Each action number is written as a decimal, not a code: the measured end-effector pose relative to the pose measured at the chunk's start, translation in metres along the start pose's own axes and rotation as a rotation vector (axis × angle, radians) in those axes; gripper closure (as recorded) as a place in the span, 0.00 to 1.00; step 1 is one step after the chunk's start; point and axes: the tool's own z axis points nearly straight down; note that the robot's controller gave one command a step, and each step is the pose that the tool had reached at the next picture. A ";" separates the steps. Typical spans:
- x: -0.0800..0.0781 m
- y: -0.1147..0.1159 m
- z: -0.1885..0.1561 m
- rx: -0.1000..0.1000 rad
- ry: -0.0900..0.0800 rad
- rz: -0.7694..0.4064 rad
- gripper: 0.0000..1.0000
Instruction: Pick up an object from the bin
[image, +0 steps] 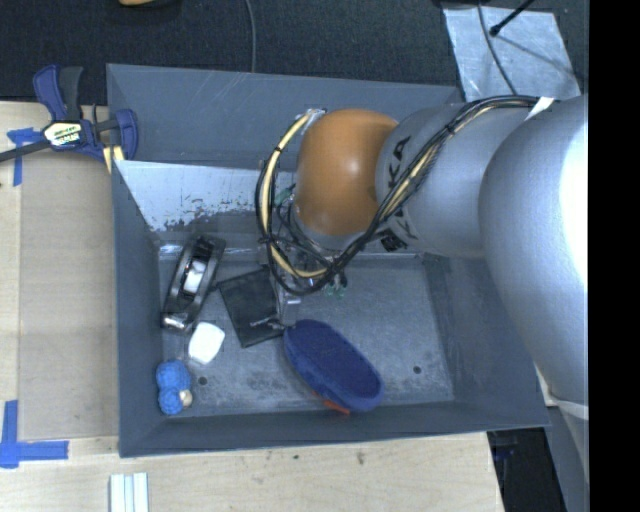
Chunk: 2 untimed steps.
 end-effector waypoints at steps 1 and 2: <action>-0.009 -0.004 0.031 -0.001 0.005 -0.009 0.00; -0.010 -0.004 0.030 -0.002 0.002 -0.008 0.00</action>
Offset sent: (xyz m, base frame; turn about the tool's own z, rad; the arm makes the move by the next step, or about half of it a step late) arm 0.0084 -0.0029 -0.0305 -0.0098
